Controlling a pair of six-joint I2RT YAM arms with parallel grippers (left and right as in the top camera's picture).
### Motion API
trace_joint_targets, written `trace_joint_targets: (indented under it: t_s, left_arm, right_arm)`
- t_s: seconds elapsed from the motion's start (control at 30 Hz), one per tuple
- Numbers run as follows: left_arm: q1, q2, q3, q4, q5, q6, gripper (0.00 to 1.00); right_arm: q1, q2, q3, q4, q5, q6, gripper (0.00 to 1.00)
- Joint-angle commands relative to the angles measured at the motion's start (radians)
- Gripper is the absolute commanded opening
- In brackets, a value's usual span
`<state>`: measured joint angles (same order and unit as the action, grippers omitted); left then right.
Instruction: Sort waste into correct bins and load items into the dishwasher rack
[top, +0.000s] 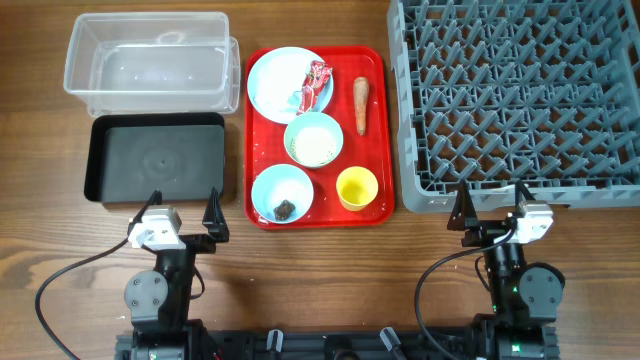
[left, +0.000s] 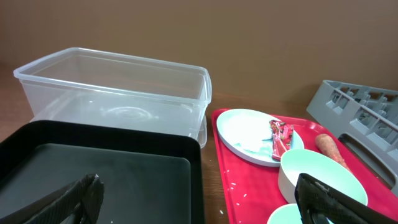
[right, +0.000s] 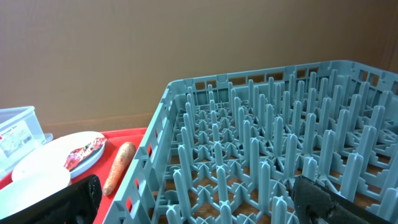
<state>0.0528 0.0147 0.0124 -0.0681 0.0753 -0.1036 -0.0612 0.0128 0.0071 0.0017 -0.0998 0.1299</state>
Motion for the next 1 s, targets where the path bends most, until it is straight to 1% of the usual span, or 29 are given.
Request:
trace_joint_targets:
  t_s: [0.0, 0.87, 0.9, 0.97]
  left_arm:
    - [-0.005, -0.008, -0.006, -0.004, -0.01, -0.01, 1.0]
    - [-0.005, -0.008, -0.006, -0.003, -0.015, -0.01, 1.0]
    - [-0.005, -0.008, -0.006, 0.0, -0.017, -0.01, 1.0]
    - [-0.005, -0.008, -0.006, 0.0, -0.017, -0.01, 1.0]
  right_arm:
    - [0.006, -0.008, -0.002, 0.005, 0.01, 0.004, 1.0]
    - [0.006, -0.008, -0.002, 0.004, 0.022, 0.001, 1.0]
    - [0.006, -0.008, -0.002, 0.004, 0.019, 0.007, 1.0]
    - [0.006, -0.008, -0.002, 0.005, 0.006, 0.101, 1.0]
